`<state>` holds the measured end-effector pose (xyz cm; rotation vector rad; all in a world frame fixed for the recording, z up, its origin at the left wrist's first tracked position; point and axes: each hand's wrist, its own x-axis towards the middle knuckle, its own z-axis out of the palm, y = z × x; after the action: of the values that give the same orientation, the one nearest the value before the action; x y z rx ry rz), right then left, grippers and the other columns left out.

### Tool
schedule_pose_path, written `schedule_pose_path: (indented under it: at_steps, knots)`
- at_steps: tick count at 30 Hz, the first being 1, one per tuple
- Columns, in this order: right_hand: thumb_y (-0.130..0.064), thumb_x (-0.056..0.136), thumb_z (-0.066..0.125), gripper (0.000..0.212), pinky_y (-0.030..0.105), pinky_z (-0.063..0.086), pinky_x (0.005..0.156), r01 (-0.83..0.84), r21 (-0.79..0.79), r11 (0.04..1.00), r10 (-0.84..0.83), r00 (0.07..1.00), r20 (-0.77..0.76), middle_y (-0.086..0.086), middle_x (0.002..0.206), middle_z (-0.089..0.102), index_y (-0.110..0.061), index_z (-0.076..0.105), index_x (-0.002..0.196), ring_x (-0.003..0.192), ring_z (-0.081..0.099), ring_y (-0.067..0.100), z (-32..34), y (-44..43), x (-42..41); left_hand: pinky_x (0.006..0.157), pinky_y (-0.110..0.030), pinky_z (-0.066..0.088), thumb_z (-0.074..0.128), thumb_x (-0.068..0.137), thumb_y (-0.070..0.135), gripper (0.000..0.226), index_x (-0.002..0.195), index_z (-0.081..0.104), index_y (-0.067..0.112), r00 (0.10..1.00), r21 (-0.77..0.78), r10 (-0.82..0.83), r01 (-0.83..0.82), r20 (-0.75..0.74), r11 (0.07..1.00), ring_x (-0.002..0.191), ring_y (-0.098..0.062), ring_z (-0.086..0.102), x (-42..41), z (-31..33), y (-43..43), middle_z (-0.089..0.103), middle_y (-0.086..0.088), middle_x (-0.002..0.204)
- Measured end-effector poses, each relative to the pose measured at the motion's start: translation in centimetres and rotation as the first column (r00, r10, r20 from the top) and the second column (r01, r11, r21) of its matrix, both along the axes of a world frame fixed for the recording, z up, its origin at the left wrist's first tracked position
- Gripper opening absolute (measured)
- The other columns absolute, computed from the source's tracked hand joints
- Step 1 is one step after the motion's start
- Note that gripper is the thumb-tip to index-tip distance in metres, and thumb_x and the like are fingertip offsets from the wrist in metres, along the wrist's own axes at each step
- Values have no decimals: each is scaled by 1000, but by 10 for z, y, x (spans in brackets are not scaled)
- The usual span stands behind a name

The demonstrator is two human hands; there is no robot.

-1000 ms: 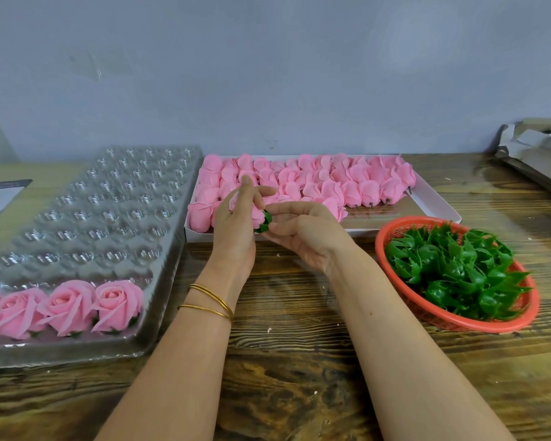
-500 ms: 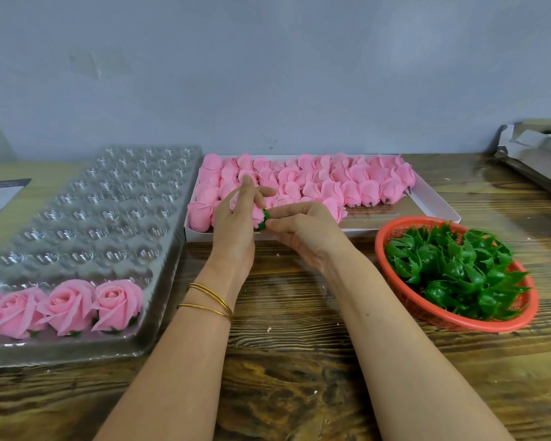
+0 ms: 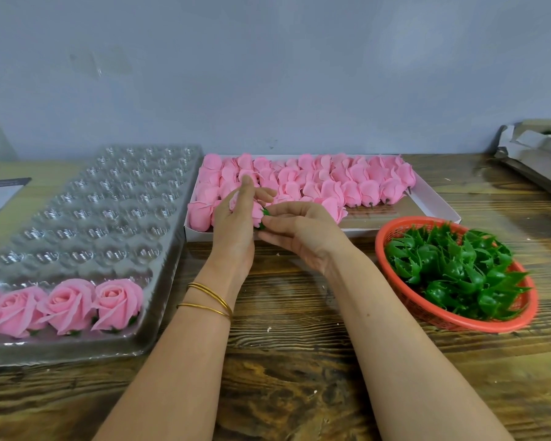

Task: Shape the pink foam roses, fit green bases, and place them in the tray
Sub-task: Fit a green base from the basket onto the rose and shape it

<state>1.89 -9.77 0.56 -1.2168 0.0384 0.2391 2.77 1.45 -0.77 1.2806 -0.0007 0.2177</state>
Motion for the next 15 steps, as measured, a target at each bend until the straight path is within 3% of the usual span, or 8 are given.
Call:
schedule_pose_path:
  at_steps: [8, 15]
  knots:
    - [18, 81, 62, 19, 27, 60, 66, 6, 13, 1000, -6, 999, -46, 11, 76, 70, 0, 68, 80, 72, 72, 21, 3, 0, -1, 103, -49, 48, 47, 102, 41, 56, 51, 64, 26, 1000, 21, -4, 4, 1, 1000, 107, -17, 67, 0, -1, -1, 74, 0, 93]
    - [20, 81, 56, 22, 25, 58, 61, 18, 1, 1000, -18, 998, -67, 19, 86, 69, 2, 68, 80, 84, 69, 31, 5, 2, -2, 102, -53, 47, 46, 102, 42, 57, 49, 61, 26, 1000, 44, -1, 1, 6, 999, 108, -19, 66, 1, -1, -2, 73, -3, 96]
